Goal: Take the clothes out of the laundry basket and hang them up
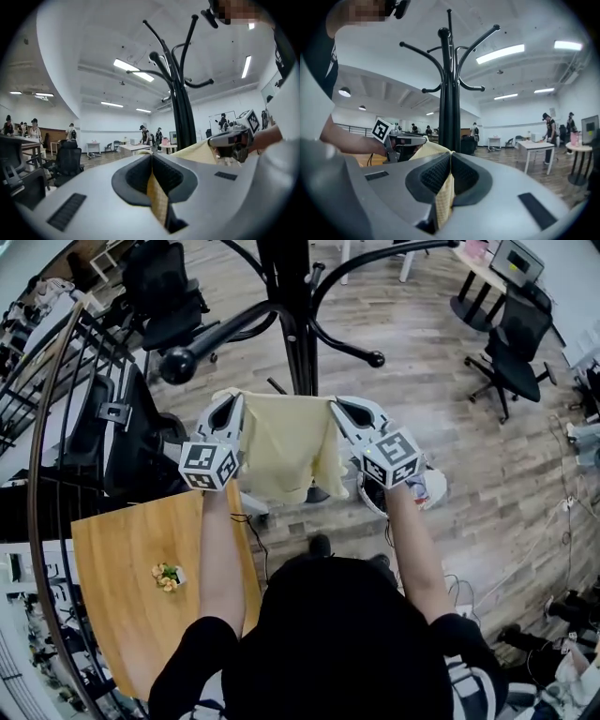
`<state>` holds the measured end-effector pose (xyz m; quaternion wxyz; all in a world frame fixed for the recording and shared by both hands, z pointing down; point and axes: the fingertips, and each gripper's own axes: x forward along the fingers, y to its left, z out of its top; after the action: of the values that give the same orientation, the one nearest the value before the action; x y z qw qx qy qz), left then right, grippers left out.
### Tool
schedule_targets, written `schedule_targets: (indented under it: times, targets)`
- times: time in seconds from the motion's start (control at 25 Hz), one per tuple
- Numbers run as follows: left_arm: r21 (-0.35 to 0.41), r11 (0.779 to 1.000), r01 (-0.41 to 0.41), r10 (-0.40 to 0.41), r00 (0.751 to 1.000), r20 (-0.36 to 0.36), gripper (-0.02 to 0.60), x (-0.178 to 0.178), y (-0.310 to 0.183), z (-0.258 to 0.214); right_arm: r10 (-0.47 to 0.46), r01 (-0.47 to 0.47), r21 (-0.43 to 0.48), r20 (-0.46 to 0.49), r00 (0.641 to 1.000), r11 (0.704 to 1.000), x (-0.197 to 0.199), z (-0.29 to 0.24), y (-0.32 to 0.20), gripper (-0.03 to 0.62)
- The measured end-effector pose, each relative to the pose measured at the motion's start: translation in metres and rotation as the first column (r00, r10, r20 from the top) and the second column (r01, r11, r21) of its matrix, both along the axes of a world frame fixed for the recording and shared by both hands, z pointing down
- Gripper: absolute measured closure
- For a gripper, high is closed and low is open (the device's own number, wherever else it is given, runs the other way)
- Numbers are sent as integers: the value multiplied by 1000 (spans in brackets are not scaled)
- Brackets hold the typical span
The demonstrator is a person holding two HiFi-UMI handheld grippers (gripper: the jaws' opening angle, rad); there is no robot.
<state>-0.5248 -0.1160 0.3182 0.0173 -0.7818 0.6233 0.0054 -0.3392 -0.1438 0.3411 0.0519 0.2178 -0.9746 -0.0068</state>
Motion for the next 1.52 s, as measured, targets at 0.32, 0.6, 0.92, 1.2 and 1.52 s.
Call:
schedule_targets:
  times: [0.32,0.6,0.92,1.2,1.52]
  targets:
    - [-126,990,-70,64,997,-47,555,5,-27,72,78,-82,-32,-97,992,996,7,50,-7,579]
    - [-232,969,-87,74,995,-63,554,9,-25,129,89,-108,-97,-180,980,989,8,98,3,577]
    - [-321,941,-106,92,994,-58,554,21,-17,171,73,-114,-166,-234,970,979,10,141,12,576]
    - [-337,935,-115,92,992,-84,552,27,-6,188,29,-91,-238,-255,967,967,9,167,26,527]
    - [-318,943,-96,53,989,-140,440,16,5,182,27,-98,-266,-256,966,959,19,175,35,479]
